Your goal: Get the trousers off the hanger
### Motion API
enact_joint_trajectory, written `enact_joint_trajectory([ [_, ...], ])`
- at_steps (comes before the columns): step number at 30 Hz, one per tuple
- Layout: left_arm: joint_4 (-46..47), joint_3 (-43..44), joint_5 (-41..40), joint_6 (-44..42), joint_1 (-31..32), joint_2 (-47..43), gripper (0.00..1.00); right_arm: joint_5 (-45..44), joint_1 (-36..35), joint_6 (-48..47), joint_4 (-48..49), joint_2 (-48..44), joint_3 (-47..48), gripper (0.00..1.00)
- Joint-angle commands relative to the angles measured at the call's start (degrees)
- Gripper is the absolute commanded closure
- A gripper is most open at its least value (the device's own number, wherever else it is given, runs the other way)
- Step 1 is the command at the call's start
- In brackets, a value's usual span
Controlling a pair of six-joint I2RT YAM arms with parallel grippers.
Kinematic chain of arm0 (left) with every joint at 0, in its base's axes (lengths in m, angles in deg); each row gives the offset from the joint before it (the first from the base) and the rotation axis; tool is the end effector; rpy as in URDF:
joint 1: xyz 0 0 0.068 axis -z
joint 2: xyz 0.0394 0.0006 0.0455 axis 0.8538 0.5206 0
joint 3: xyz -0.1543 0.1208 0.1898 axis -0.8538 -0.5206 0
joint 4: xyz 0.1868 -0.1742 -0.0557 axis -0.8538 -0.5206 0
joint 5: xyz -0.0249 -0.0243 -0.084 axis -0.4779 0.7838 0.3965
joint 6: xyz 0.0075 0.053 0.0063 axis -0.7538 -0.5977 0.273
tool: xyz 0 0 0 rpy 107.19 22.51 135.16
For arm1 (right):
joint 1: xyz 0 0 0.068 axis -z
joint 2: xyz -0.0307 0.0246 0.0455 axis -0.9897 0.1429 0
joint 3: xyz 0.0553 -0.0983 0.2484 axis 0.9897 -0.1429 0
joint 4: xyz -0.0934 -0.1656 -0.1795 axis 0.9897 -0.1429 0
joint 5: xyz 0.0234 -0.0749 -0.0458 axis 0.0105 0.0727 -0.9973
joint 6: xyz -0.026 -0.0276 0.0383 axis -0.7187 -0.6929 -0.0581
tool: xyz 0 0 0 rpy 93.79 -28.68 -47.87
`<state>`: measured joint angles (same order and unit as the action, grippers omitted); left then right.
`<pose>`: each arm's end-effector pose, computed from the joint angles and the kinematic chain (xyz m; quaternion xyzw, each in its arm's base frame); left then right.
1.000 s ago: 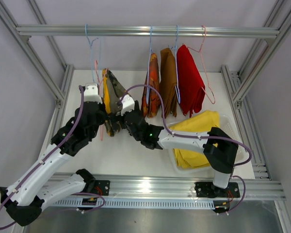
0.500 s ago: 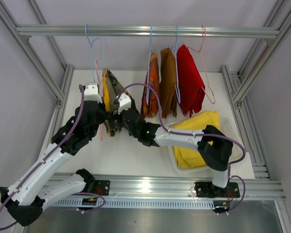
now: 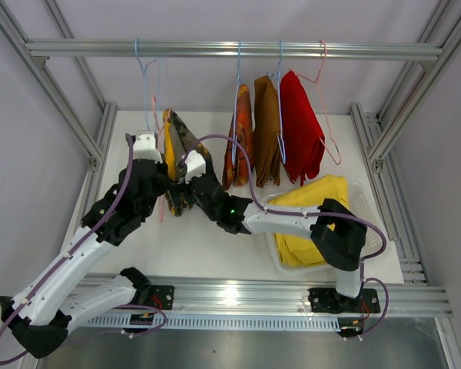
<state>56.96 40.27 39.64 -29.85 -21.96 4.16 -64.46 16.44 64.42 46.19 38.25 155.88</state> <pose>0.1558 -0.0918 0.3800 -0.0324 0.8026 -0.0439 0.5940 0.2015 0.4007 0.2682 -0.2496 0.7282 0.2101 0.6027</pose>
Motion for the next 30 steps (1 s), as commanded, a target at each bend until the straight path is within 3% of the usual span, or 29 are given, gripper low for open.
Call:
enact_joint_trajectory([
  [1, 6.51, 2.33, 0.19, 0.26, -0.37, -0.91, 1.0, -1.78, 0.39, -0.99, 2.29, 0.96, 0.97, 0.01],
  [15, 6.25, 2.41, 0.72, 0.52, -0.45, -0.82, 1.0, -5.55, 2.06, -3.71, 3.6, 3.5, 4.13, 0.01],
  [21, 6.16, 2.5, 0.8, 0.7, -0.54, -0.38, 0.99, -8.62, 1.27, -5.47, 7.99, 6.4, 6.07, 0.01],
  [30, 5.9, 2.59, 1.24, 1.05, -0.72, -0.12, 1.0, -16.98, -2.33, -16.1, 19.07, 10.36, 6.25, 0.0],
])
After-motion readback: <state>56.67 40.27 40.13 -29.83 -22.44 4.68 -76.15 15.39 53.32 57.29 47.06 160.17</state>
